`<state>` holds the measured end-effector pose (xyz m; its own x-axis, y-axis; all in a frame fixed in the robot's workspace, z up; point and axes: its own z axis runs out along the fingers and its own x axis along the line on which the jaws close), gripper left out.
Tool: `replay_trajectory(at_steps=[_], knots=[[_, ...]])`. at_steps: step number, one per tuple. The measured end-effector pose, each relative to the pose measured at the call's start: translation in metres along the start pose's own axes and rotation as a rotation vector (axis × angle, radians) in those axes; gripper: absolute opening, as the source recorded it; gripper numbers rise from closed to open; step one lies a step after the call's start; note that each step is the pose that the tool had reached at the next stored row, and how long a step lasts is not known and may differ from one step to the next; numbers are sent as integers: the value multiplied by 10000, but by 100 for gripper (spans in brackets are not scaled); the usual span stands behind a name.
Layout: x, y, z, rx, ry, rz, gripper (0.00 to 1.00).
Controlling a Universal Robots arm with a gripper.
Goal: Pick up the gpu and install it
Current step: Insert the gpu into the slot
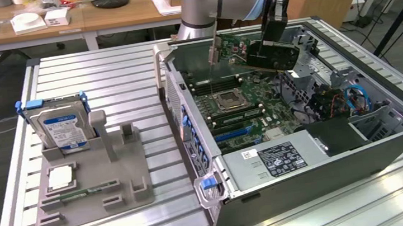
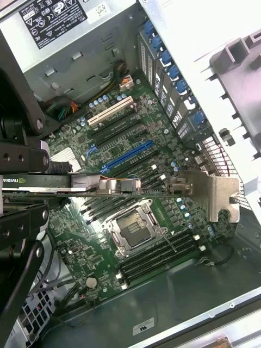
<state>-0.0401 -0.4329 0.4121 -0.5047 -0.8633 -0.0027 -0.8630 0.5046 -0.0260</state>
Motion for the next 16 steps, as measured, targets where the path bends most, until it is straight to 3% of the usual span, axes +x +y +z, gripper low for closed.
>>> replay_trajectory(at_steps=[16], knots=[[0, 0, 0, 0, -2, -96, 26]])
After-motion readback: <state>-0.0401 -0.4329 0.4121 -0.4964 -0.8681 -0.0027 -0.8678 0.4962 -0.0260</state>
